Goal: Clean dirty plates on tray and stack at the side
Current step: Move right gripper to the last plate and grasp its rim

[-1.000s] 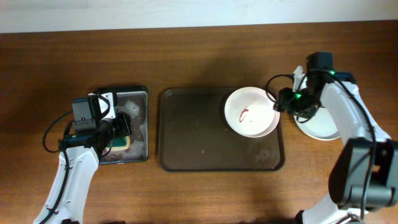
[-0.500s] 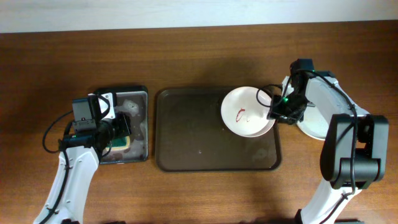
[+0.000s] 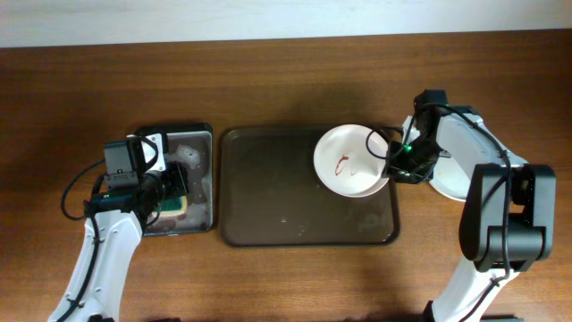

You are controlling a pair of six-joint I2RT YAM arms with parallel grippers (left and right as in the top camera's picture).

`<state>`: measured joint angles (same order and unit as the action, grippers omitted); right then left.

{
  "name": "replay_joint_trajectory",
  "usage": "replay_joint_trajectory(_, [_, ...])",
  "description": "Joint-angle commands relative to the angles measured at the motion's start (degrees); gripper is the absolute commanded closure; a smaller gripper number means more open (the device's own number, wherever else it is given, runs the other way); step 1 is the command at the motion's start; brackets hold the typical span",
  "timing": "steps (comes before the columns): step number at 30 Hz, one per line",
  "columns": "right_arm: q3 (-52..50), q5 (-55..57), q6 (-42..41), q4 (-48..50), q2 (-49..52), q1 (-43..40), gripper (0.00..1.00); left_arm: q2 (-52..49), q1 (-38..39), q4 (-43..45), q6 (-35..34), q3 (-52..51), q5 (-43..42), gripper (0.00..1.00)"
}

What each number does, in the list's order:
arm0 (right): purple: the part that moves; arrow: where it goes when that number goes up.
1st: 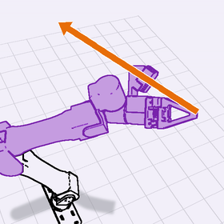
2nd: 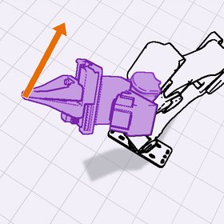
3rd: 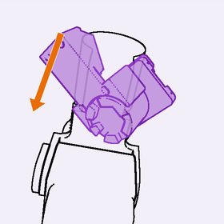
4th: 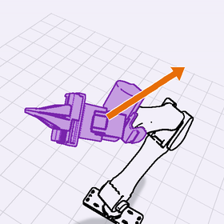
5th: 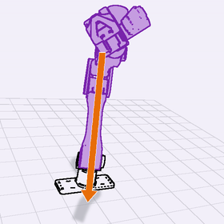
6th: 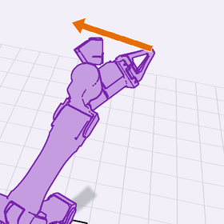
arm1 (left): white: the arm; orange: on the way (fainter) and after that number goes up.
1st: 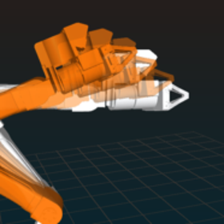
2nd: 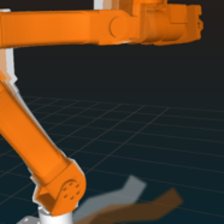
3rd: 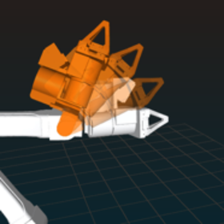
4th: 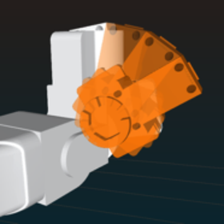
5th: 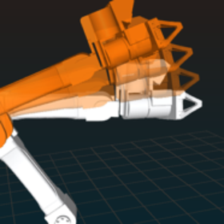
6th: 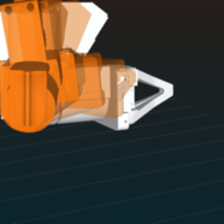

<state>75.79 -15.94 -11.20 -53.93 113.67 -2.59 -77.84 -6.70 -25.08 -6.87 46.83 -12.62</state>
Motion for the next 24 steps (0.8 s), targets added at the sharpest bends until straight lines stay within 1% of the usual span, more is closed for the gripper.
replay_joint_trajectory(1, [-0.4,-1.4,-0.2,0.7,0.2,3.6,0.65,-0.1,0.2,0.1,0.1,0.0,0.4,0.72])
replay_joint_trajectory(3, [-0.3,1.2,-1.6,0.8,0.2,4.0,0.67,-0.1,0.2,0.0,0.1,0.0,0.4,0.72])
replay_joint_trajectory(4, [-0.1,2.5,-1.6,0.7,0.2,4.0,0.66,-0.1,0.2,0.1,0.1,0.0,0.4,0.72])
replay_joint_trajectory(6, [2.9,3.1,-1.3,-2.1,0.2,4.0,0.66,-0.1,0.2,0.1,0.1,0.0,0.4,0.72])
replay_joint_trajectory(9, [10.2,3.1,-1.3,-9.0,-0.6,4.0,0.66,-0.1,0.2,0.1,0.1,0.0,0.4,0.72])
replay_joint_trajectory(10, [11.4,2.8,-1.3,-10.7,-0.8,4.2,0.65,-0.1,0.2,0.1,0.1,0.0,0.4,0.72])
replay_joint_trajectory(12, [10.5,2.2,-1.4,-11.7,-0.8,5.0,0.63,-0.1,0.2,0.1,0.1,0.0,0.4,0.72])
replay_joint_trajectory(14, [8.0,2.4,-3.1,-10.9,-0.7,6.4,0.63,-0.1,0.2,0.0,0.1,0.0,0.4,0.72])
replay_joint_trajectory(16, [4.4,2.5,-5.9,-8.0,-0.7,7.5,0.63,-0.1,0.2,-0.1,0.1,0.0,0.4,0.72])
replay_joint_trajectory(18, [0.7,2.9,-8.0,-4.5,-0.7,8.4,0.63,-0.1,0.2,-0.1,0.1,0.0,0.4,0.72])
replay_joint_trajectory(20, [-2.1,2.6,-9.3,1.4,-0.6,8.4,0.63,-0.1,0.2,-0.1,0.1,0.0,0.4,0.72])
replay_joint_trajectory(21, [-2.8,2.4,-9.2,4.1,-0.6,9.0,0.68,-0.1,0.2,-0.1,0.1,0.0,0.4,0.72])
replay_joint_trajectory(22, [-2.8,1.2,-8.6,4.5,-0.6,10.0,0.73,-0.1,0.2,-0.1,0.1,0.0,0.4,0.72])
replay_joint_trajectory(24, [-2.9,-3.1,-8.6,4.5,-0.6,13.9,0.74,-0.1,0.2,-0.1,0.1,0.0,0.4,0.72])
